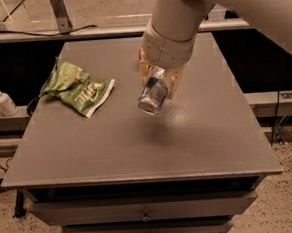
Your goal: Move redbull can near apple
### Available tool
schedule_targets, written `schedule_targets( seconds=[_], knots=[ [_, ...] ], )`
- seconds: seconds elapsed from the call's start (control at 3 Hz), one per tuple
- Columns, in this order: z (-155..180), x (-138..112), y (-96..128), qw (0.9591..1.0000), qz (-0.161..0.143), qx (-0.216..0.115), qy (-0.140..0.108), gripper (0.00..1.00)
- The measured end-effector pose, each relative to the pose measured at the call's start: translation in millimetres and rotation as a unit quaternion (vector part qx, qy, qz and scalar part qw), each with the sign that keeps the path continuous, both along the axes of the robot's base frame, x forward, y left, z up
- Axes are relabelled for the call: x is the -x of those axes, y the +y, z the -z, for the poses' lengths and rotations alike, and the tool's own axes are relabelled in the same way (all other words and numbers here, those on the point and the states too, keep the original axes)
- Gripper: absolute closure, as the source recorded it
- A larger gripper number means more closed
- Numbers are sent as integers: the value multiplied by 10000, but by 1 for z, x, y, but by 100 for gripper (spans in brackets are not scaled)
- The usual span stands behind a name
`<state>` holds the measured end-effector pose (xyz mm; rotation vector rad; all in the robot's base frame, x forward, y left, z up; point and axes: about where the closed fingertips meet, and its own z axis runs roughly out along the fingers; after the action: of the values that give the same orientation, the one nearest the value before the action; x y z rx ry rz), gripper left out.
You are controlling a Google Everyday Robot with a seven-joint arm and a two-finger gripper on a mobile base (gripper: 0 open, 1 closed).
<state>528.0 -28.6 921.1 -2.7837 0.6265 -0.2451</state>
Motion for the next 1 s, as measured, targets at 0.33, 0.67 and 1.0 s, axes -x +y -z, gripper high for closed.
schedule_targets(
  seconds=[0.33, 0.67, 1.0],
  knots=[
    [-11, -32, -10, 9995, -158, 50, -256, 100],
    [-31, -82, -28, 9974, -425, -98, -581, 100],
    [-38, -121, -43, 9940, -652, -338, -814, 100]
  ],
)
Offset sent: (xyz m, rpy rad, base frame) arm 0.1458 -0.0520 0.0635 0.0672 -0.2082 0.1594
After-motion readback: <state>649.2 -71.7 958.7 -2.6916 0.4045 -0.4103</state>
